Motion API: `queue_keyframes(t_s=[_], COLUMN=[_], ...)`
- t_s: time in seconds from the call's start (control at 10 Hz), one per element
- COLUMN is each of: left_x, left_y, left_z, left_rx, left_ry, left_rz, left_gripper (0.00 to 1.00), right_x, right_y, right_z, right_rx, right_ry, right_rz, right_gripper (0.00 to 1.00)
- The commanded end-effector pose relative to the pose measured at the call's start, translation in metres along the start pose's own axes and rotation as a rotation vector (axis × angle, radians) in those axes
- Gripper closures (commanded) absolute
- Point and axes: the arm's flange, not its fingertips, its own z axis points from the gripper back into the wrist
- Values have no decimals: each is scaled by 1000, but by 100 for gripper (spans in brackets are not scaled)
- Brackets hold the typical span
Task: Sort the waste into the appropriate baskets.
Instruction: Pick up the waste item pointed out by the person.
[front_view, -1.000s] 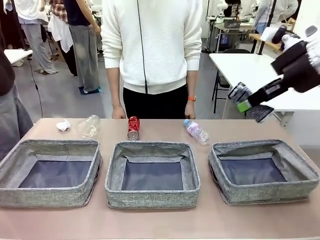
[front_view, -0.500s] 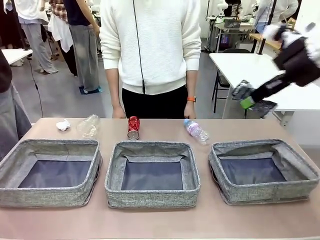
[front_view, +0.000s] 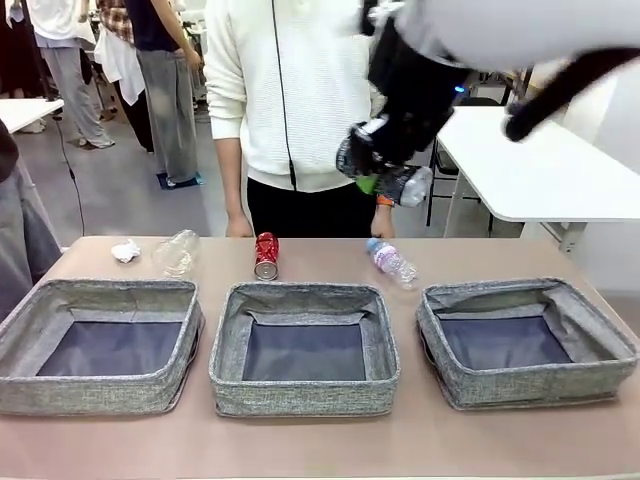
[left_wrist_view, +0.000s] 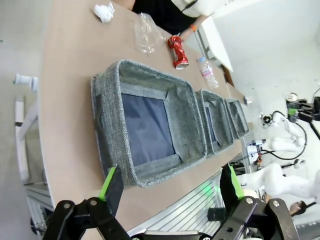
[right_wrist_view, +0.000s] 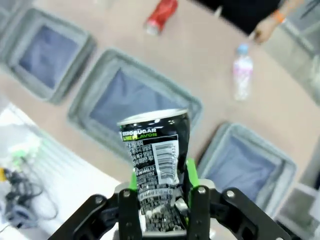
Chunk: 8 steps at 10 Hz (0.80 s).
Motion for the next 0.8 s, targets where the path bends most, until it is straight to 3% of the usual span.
queue_keyframes(t_s=[0.0,0.1,0.2,0.4,0.7], left_x=[0,0,0,0,0], left_y=[0,0,0,0,0], left_z=[0,0,0,0,0], left_rx=[-15,-15,-15,-15,-15], left_ry=[-17,-17,-17,-17,-17], left_rz=[-20,-20,-20,-20,-20], left_gripper=[0,0,0,0,0], right_x=[32,43,48,56,60], right_y=[34,49,55,49,39], right_z=[12,21,32,38,50], right_rx=[31,12,-47,-113,-91], right_ry=[37,-10,-82,-146,-113], right_rz=[-197,-459,-611,-748,-798], right_gripper=[62,62,62,62,62])
